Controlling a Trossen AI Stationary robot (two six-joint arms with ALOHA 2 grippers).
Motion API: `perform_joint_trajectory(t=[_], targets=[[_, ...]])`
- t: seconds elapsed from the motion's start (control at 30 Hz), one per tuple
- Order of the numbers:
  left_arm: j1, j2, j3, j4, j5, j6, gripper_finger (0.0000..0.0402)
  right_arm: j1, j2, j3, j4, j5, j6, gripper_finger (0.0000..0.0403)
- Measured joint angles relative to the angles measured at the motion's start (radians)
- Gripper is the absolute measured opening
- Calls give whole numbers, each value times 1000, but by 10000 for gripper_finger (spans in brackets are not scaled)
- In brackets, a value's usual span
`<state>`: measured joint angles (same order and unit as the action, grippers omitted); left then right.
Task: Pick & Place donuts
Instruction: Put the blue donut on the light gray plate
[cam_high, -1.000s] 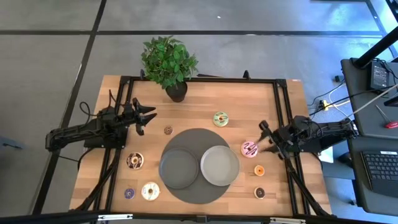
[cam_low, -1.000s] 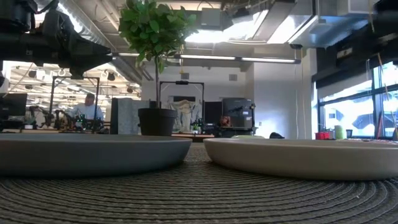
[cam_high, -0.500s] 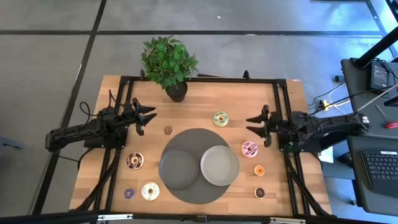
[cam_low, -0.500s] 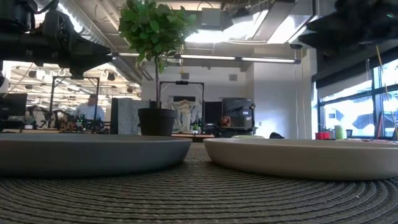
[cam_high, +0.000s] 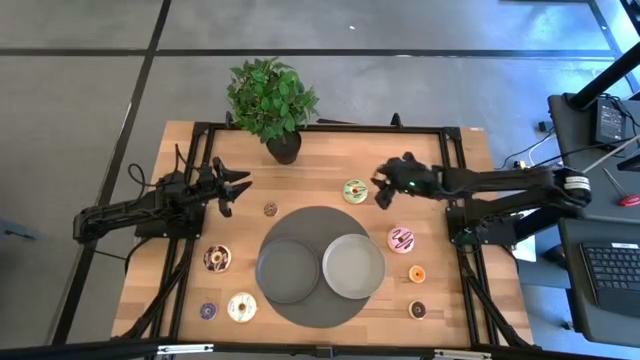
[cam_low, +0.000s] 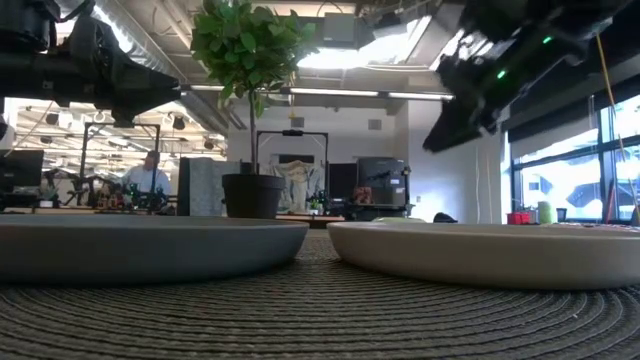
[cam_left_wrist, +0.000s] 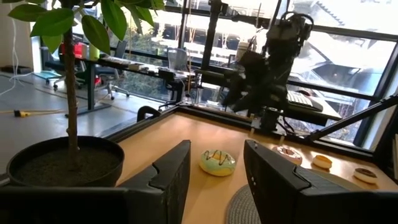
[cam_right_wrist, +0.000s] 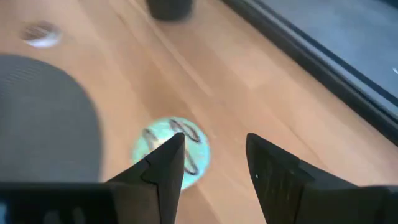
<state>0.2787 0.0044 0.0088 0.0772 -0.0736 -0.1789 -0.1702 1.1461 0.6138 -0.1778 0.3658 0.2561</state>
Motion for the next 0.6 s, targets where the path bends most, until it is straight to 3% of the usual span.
perform_joint_trajectory(t=[0.3,0.43,0.6], targets=[[0,0,0,-3,-118,1,146,-52,227,32,62,-24,100,173],[0,0,0,-9,-118,1,144,-52,312,33,145,-87,98,173],[0,0,0,-9,-117,1,144,-59,380,33,175,-80,106,173]])
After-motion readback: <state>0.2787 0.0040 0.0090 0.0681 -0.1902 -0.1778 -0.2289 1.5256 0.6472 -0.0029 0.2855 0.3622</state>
